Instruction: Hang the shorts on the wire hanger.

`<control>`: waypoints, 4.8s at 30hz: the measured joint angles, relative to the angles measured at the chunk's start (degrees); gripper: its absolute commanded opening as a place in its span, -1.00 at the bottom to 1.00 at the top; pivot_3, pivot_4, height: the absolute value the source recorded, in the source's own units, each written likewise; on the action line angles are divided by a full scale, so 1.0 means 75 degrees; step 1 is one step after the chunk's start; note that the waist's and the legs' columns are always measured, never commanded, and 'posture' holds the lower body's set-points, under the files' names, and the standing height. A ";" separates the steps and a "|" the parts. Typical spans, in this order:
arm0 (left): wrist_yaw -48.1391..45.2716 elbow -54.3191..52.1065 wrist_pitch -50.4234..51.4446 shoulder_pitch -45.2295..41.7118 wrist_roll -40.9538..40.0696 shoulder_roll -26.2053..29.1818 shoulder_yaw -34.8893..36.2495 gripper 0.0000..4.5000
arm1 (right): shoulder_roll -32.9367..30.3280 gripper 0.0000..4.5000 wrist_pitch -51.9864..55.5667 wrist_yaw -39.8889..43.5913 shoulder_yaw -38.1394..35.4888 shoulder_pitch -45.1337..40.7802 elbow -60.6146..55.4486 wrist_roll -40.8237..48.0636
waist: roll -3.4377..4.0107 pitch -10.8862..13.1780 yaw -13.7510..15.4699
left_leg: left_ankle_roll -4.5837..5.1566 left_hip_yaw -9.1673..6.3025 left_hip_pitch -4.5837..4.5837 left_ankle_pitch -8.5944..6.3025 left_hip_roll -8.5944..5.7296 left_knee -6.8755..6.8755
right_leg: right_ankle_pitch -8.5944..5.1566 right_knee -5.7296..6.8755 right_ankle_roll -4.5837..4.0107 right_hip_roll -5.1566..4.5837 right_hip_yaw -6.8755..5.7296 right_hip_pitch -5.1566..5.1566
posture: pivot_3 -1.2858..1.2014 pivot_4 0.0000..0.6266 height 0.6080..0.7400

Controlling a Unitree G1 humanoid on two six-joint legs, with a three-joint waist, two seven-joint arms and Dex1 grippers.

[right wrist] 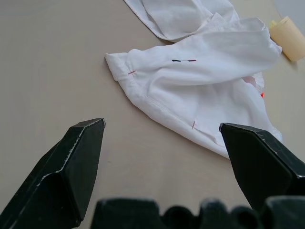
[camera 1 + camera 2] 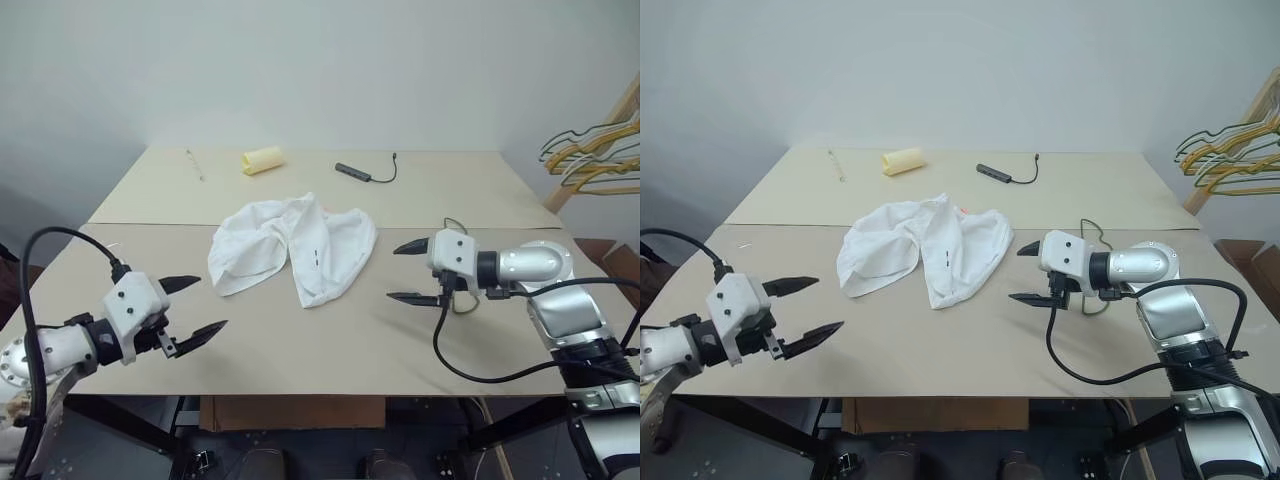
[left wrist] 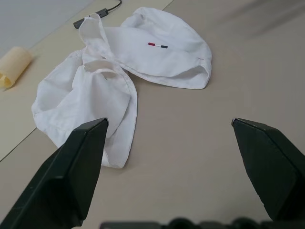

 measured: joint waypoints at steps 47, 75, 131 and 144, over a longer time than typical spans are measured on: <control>0.1642 0.4469 -0.1168 -0.4625 0.4145 -0.2927 -0.5510 0.92 | 0.0307 1.00 -0.0058 -0.0739 0.0027 0.0434 -0.0464 -0.0443 | -0.0011 -0.0007 -0.0322 | -0.0003 -0.0021 -0.0013 0.0004 -0.0008 0.0023 | 0.0048 -0.0004 -0.0017 0.0017 0.0006 0.0010 | 0.09 -1.00 1.00; 0.0323 -0.0053 0.0995 -0.1872 0.2263 -0.1274 -0.3061 -0.98 | 0.0572 1.00 -0.0553 -0.1051 0.0608 0.0130 0.0254 -0.1345 | -0.0011 -0.0006 -0.0537 | -0.0004 -0.0033 -0.0005 0.0003 0.0000 0.0020 | 0.0047 0.0002 -0.0029 0.0019 0.0008 0.0007 | 0.15 -1.00 1.00; 0.1465 0.4637 -0.0467 -0.4719 0.3574 -0.0774 -0.3927 -1.00 | 0.1964 -0.98 -0.4040 -0.6065 0.2609 -0.3491 0.7314 -0.5436 | -0.0014 -0.0008 -0.0143 | -0.0049 -0.0016 -0.0037 0.0019 0.0005 -0.0013 | 0.0055 0.0002 -0.0060 0.0027 0.0000 -0.0032 | 0.12 -1.00 1.00; 0.1227 0.5874 -0.2023 -0.5286 0.4135 -0.0469 -0.4535 -1.00 | -0.0042 -0.98 -0.1318 -0.1946 0.1768 0.0636 -0.0428 -0.3236 | -0.0013 -0.0007 -0.0693 | -0.0025 -0.0042 -0.0050 0.0002 0.0009 -0.0010 | 0.0046 0.0004 -0.0048 0.0038 -0.0001 -0.0042 | 0.11 -1.00 1.00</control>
